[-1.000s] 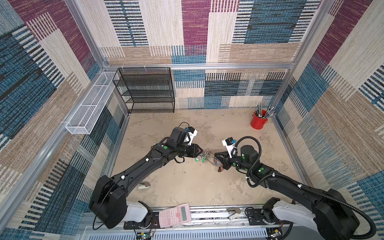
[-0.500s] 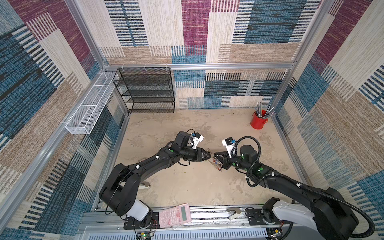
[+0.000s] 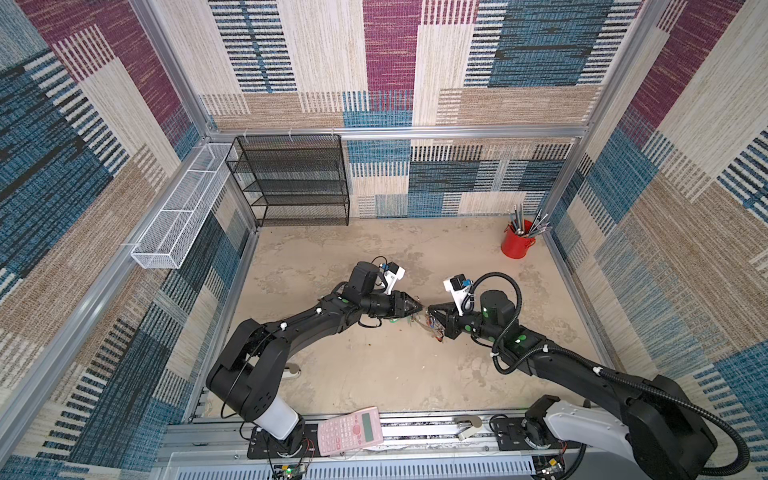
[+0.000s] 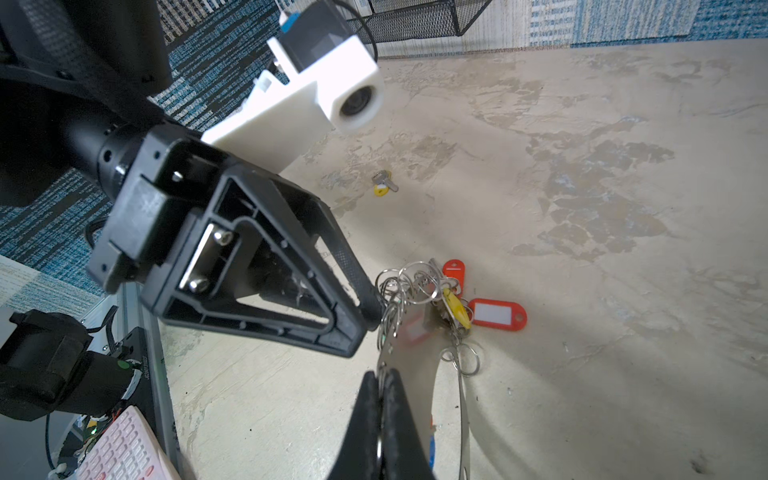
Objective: Put the keys on the keyring
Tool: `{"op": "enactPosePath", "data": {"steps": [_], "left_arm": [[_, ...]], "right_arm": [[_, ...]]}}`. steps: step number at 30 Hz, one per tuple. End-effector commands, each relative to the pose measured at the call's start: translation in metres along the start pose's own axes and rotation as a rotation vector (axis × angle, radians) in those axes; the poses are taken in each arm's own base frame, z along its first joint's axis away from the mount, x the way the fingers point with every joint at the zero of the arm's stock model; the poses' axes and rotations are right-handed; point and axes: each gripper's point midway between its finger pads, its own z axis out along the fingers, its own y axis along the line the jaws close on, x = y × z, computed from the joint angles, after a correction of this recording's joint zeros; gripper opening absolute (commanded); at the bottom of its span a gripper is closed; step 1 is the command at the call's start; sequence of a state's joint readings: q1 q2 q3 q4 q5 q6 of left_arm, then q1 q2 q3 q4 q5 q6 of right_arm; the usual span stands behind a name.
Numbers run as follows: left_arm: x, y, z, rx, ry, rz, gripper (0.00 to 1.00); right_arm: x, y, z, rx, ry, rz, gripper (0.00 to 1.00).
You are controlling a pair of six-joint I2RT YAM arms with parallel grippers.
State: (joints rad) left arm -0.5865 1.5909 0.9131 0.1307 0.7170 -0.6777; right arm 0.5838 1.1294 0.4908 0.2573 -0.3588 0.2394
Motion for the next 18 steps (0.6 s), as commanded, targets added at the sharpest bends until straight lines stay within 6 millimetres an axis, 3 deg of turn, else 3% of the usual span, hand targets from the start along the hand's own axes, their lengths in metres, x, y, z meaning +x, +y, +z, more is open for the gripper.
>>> {"op": "enactPosePath", "data": {"steps": [1, 10, 18], "left_arm": [[-0.006, -0.002, 0.0, 0.015, -0.028, -0.008, 0.44], [-0.008, -0.015, 0.004, 0.108, -0.008, 0.003, 0.39], [-0.006, -0.024, -0.003, 0.143, -0.025, 0.014, 0.25]], "right_arm": [[-0.007, 0.005, 0.001, -0.021, -0.025, -0.003, 0.0], [-0.008, 0.004, 0.003, -0.02, -0.022, -0.001, 0.0], [-0.008, 0.004, 0.004, -0.021, -0.021, 0.001, 0.0]]}}
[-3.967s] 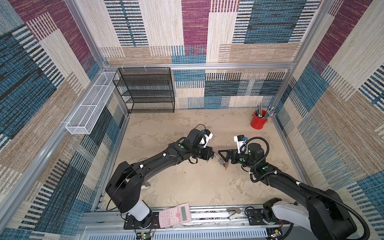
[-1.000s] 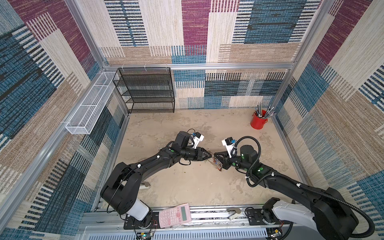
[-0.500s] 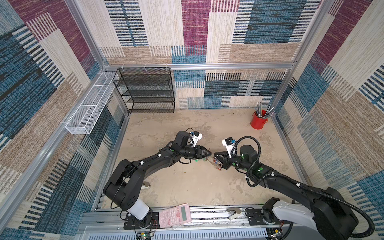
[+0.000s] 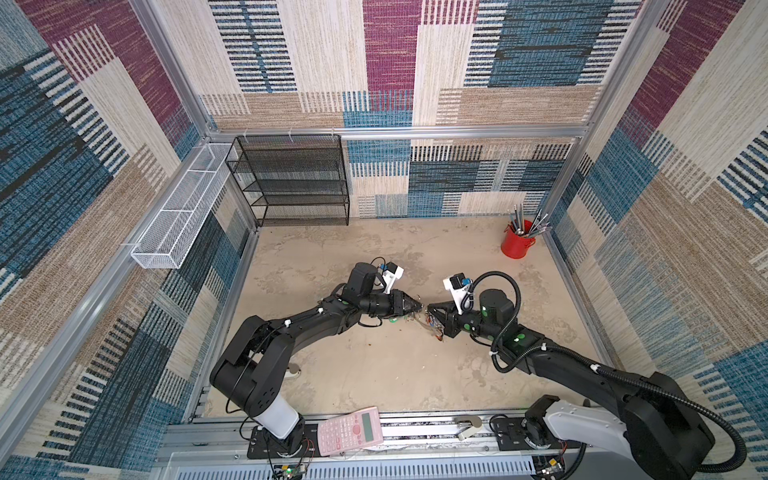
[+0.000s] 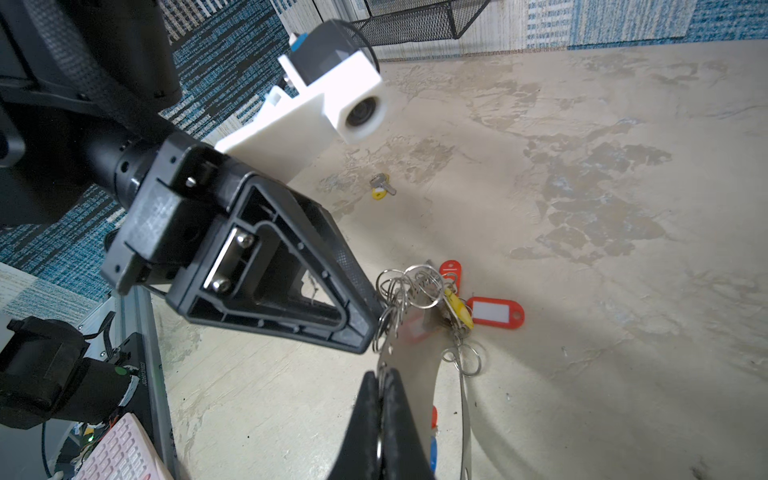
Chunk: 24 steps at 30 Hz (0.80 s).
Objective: Put the keys on the keyring
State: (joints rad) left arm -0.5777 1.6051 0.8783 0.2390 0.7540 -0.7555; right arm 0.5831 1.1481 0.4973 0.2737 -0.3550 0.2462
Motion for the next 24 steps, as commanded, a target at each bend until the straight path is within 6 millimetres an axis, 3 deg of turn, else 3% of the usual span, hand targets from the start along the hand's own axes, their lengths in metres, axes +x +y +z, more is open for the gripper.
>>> {"op": "enactPosePath", "data": {"steps": [1, 16, 20, 24], "left_arm": [[-0.003, -0.023, -0.004, 0.092, -0.009, 0.054, 0.25], [-0.006, -0.016, -0.002, 0.053, -0.019, 0.033, 0.16], [-0.005, -0.011, -0.002, 0.025, -0.012, 0.029, 0.17], [-0.004, -0.011, -0.003, 0.017, -0.01, 0.041, 0.24]], "right_arm": [[-0.005, 0.005, 0.002, -0.024, -0.016, -0.004, 0.0], [-0.005, 0.005, 0.001, -0.022, -0.014, -0.003, 0.0], [-0.004, 0.005, 0.002, -0.024, -0.012, -0.001, 0.0], [-0.003, 0.005, 0.002, -0.025, -0.013, 0.002, 0.0]]}}
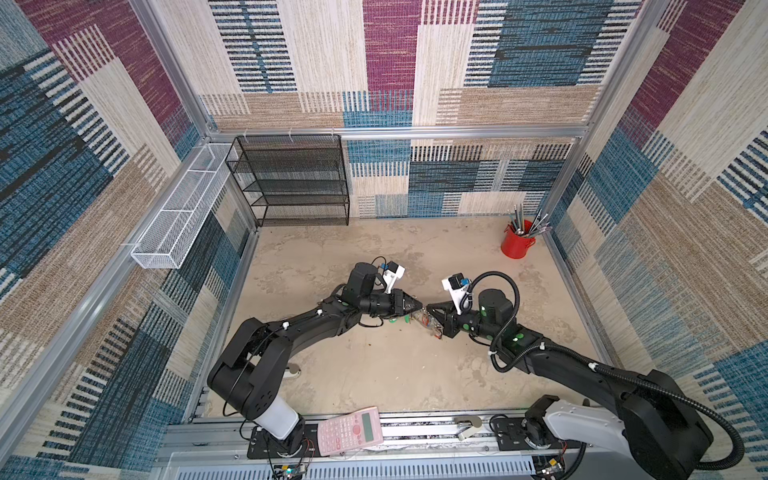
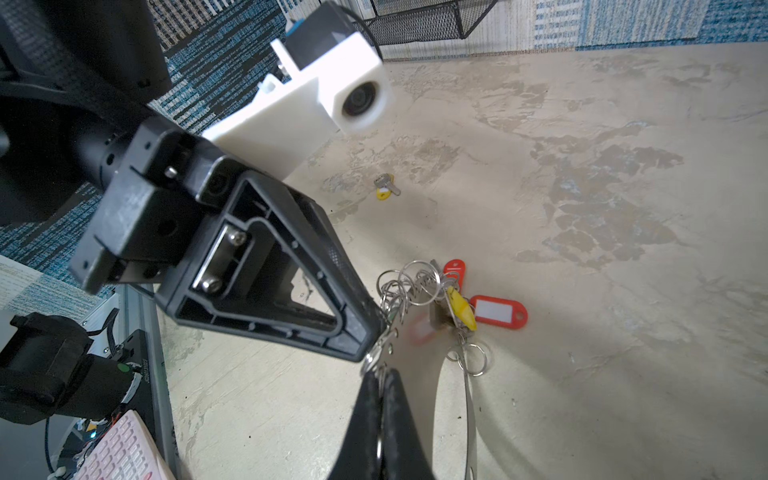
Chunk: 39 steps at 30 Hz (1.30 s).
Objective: Put the keys on the keyring
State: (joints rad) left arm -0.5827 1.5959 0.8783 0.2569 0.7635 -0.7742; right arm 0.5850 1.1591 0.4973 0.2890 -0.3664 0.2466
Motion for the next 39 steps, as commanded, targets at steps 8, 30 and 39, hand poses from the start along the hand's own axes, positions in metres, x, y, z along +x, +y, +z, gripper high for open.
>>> {"op": "enactPosePath", "data": {"steps": [8, 30, 39], "left_arm": [[0.001, -0.002, -0.013, -0.069, -0.029, 0.086, 0.28], [0.007, -0.007, -0.01, -0.316, -0.013, 0.296, 0.34], [0.007, -0.013, -0.004, -0.304, -0.004, 0.318, 0.33]], "right_arm": [[-0.004, 0.003, -0.002, -0.011, -0.017, 0.006, 0.0], [-0.004, 0.005, 0.0, -0.026, -0.01, 0.02, 0.0], [-0.003, 0.006, 0.0, -0.028, -0.012, 0.02, 0.0]]}}
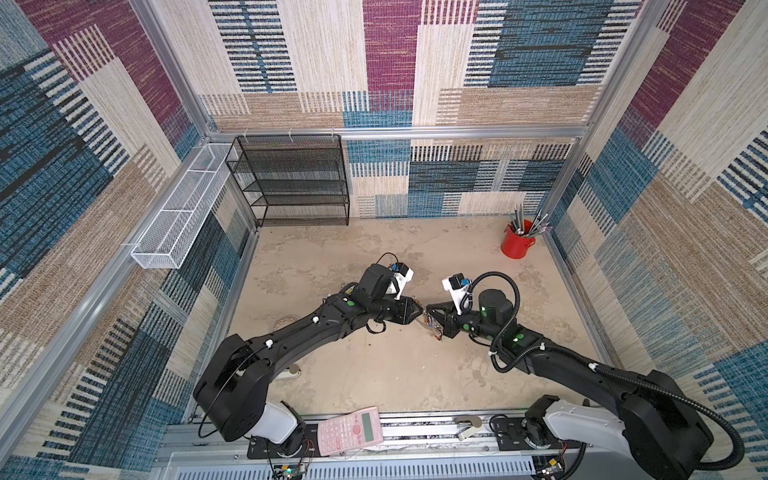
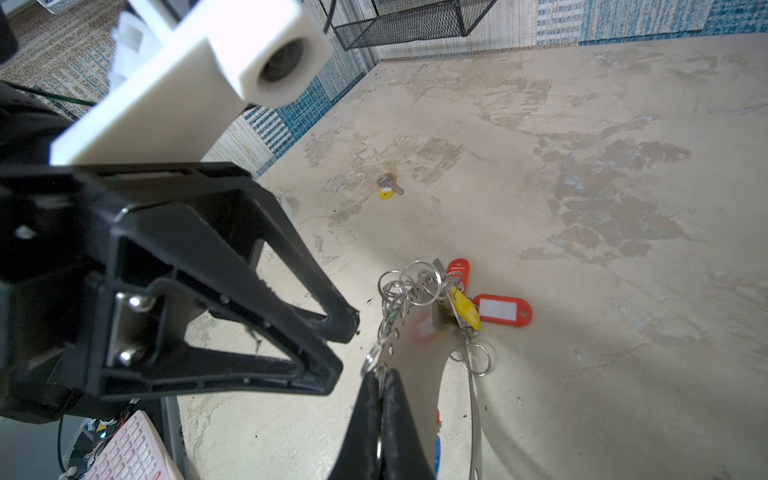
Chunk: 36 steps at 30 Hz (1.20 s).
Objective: Put the keys on the keyring
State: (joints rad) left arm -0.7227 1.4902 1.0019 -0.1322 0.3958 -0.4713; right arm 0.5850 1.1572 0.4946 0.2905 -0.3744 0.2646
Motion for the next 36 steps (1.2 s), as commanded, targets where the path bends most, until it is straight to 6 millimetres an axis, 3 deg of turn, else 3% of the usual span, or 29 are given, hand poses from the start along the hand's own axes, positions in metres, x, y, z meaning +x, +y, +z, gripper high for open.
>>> {"op": "enactPosePath", "data": {"steps": [1, 13, 36], "left_arm": [[-0.005, -0.005, 0.001, 0.009, -0.006, 0.038, 0.33], [-0.008, 0.0, 0.008, -0.04, -0.001, 0.034, 0.29], [-0.009, 0.01, 0.008, -0.101, 0.005, 0.022, 0.1]], "right_arm": [[-0.002, 0.004, 0.0, -0.021, -0.01, 0.002, 0.0], [-0.002, 0.004, -0.001, -0.02, -0.01, 0.003, 0.0], [-0.001, 0.004, 0.001, -0.026, -0.005, 0.004, 0.0]]}}
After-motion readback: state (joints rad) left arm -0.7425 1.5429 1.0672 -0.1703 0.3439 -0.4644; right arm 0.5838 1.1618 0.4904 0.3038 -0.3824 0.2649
